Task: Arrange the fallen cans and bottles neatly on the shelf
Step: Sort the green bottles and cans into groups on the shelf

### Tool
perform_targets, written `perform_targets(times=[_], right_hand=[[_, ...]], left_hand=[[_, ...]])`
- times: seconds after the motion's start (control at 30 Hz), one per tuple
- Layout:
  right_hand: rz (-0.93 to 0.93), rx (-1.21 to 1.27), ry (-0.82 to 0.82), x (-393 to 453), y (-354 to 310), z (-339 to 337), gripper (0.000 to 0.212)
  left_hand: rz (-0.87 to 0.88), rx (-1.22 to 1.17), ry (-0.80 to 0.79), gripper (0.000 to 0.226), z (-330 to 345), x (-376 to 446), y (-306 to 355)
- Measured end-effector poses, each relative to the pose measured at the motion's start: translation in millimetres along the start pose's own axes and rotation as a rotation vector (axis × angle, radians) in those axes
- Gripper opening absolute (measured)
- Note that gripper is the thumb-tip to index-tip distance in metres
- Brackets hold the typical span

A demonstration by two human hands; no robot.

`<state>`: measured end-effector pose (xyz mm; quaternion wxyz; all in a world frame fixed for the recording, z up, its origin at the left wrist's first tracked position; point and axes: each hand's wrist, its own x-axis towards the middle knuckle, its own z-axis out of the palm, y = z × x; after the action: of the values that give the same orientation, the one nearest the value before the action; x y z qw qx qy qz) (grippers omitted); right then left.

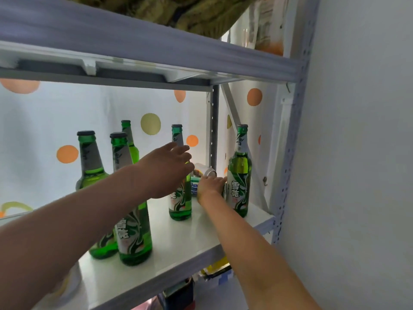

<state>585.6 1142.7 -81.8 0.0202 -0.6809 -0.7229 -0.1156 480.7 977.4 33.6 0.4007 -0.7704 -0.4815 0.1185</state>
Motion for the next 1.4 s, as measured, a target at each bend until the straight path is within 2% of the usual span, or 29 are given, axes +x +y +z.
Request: perform_targets(times=[0.1, 0.23, 0.33, 0.43, 0.53, 0.67, 0.97, 1.07, 1.2, 1.4], right_hand=[[-0.066, 0.005, 0.038, 6, 6, -1, 0.052], [-0.126, 0.062, 0.077, 2, 17, -6, 0.064], [-0.107, 0.2, 0.012, -2, 17, -6, 0.077], [-0.131, 0.391, -0.041, -7, 16, -12, 0.066], [-0.172, 0.389, 0.071, -8, 9, -22, 0.056], [-0.067, 0.406, 0.146, -8, 14, -48, 0.043], [-0.065, 0.482, 0.341, -30, 35, -125, 0.042], [-0.09, 0.493, 0.37, -46, 43, -146, 0.041], [-0.078, 0.492, 0.42, -77, 60, -165, 0.047], [-0.025, 0.575, 0.443, -136, 94, -182, 0.063]], left_hand=[[-0.01, -0.007, 0.015, 0.044, 4, 3, -3], [0.021, -0.038, 0.003, 0.043, 9, 4, 4], [0.018, -0.025, -0.039, 0.046, 14, 4, 9], [0.03, 0.001, -0.061, 0.049, 15, 7, 10], [0.028, 0.017, -0.098, 0.049, 18, 11, 9], [0.008, -0.004, -0.137, 0.043, 22, 16, 11], [-0.061, 0.033, -0.187, 0.044, 13, 20, 11], [-0.096, -0.024, -0.132, 0.04, 7, 19, 6], [-0.17, -0.238, -0.011, 0.037, -9, 3, -1], [-0.332, -0.683, 0.27, 0.039, -30, -27, 4]])
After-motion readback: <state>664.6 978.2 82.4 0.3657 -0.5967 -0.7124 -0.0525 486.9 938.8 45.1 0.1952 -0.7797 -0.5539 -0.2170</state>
